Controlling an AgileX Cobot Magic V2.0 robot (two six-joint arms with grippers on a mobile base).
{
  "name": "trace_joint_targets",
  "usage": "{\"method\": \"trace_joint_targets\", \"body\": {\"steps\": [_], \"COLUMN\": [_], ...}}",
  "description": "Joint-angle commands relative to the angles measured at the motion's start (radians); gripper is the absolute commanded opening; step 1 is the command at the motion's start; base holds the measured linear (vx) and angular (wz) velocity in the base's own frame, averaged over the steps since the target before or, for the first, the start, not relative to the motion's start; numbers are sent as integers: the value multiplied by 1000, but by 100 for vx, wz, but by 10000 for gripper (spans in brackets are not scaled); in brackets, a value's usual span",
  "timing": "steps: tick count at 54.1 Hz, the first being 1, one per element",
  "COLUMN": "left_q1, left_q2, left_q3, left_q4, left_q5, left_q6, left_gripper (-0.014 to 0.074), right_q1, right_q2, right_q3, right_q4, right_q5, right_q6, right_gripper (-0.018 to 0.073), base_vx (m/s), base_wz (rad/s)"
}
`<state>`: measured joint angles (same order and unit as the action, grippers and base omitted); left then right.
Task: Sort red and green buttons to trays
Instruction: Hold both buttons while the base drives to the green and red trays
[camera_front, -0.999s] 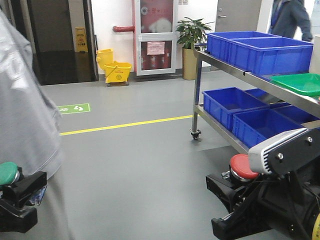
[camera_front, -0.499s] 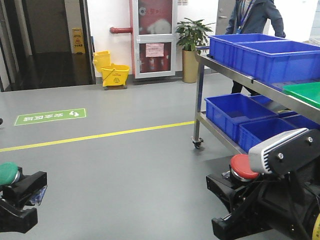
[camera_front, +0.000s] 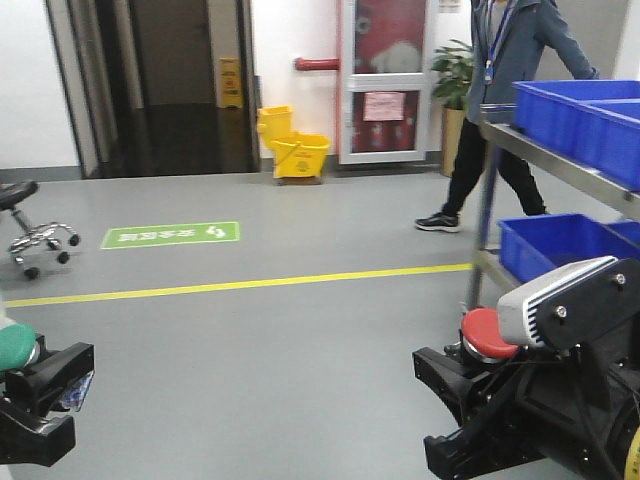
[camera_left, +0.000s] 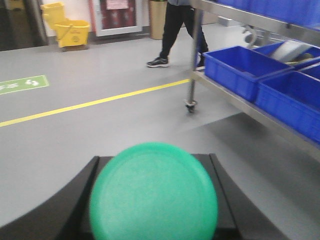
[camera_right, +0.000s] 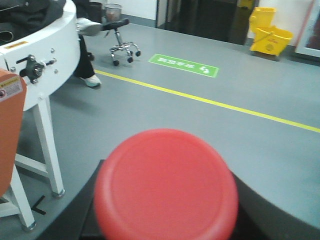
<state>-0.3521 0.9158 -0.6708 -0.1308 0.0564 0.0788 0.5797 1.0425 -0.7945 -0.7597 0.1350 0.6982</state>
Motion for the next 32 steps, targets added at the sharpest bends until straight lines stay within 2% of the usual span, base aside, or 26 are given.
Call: {"method": "trace_joint_targets", "body": {"steps": [1,19,32], "left_q1": [-1,-1,-1], "left_q2": [-13,-13,-13], "left_q3": [-27,-27,-27], "left_q4": [-7,-7,-7], "left_q5": [-88,-88,-88], "left_q6": [-10,-10,-10], "left_gripper": [-6,-6,-6], "right_q1": [-1,-1,-1], "right_q2": [-18,-18,-18], "right_q3": [-34,-34,-34], "right_q4": [-10,-10,-10], "right_q5": [-59,-59,-59], "right_q6": [1,1,1], "right_gripper": [-9,-9,-9], "base_vx": [32,31,33], "base_wz": [43,41,24]}}
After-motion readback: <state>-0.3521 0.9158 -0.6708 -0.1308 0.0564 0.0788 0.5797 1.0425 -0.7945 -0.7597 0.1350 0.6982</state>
